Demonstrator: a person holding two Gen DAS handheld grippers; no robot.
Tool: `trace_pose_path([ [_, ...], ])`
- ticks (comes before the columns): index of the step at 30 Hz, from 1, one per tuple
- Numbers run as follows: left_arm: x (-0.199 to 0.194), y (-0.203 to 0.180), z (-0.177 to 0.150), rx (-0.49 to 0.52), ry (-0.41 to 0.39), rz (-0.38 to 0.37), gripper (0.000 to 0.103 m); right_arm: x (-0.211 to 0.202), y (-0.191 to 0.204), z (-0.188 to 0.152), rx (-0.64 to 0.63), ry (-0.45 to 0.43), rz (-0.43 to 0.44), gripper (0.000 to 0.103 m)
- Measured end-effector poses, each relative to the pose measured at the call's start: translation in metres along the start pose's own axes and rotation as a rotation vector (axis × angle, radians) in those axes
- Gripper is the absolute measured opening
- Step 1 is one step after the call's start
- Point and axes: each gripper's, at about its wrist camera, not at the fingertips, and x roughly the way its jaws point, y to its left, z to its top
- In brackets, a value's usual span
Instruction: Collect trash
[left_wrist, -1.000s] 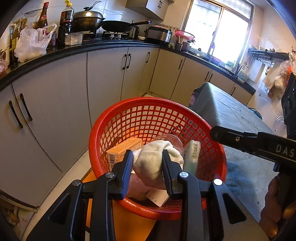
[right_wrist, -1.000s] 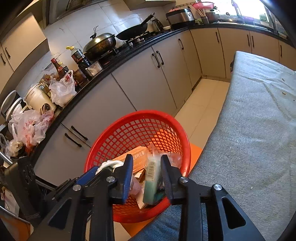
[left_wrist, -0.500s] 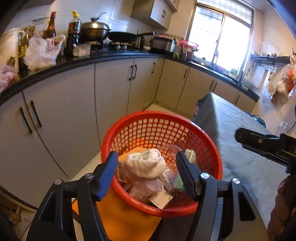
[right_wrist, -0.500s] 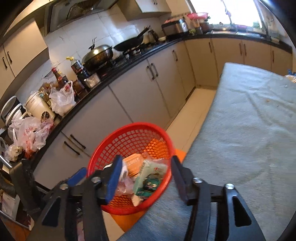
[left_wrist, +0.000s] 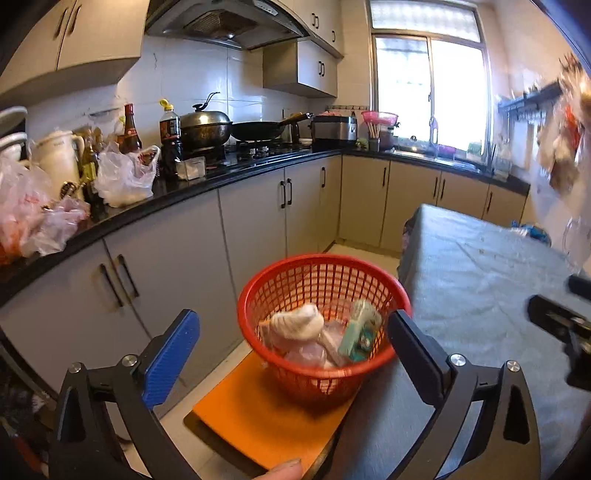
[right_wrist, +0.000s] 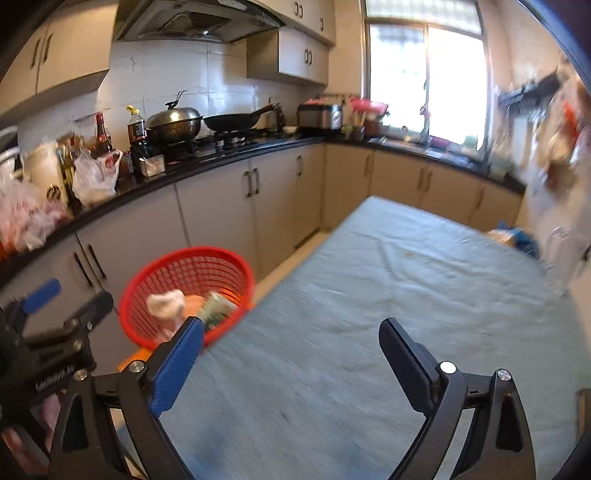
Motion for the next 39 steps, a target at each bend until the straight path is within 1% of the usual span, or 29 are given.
trace_pose_path([
  [3,-0.017,-0.008,-0.012,0.016,-0.006,-0.020,0.101,-0.026,-0.012,-0.018,-0.019,-0.016,-0.060,0.102],
  [4,-0.022,-0.011,-0.016,0.026,-0.014,-0.009,0.101,-0.034,-0.016,-0.024,-0.019,-0.018,-0.078,0.102],
  [7,-0.032,-0.018,-0.026,0.041,-0.010,0.072,0.101,-0.052,-0.030,-0.039,0.009,-0.011,-0.116,0.102],
  [10,-0.038,-0.023,-0.038,0.058,0.014,0.103,0.101,-0.067,-0.038,-0.052,0.032,-0.014,-0.131,0.102],
  [13,-0.041,-0.026,-0.045,0.081,0.041,0.068,0.101,-0.078,-0.036,-0.060,0.011,-0.029,-0.153,0.102],
  [15,-0.045,-0.030,-0.049,0.104,0.033,0.077,0.101,-0.083,-0.036,-0.064,0.002,-0.036,-0.165,0.102],
  [17,-0.047,-0.032,-0.050,0.112,0.017,0.080,0.101,-0.083,-0.035,-0.066,-0.002,-0.029,-0.165,0.102],
  [21,-0.051,-0.033,-0.050,0.100,0.004,0.062,0.101,-0.083,-0.035,-0.068,-0.003,-0.020,-0.171,0.102],
  [39,-0.041,-0.035,-0.051,0.100,0.022,0.053,0.101,-0.072,-0.028,-0.069,-0.025,0.013,-0.174,0.102],
])
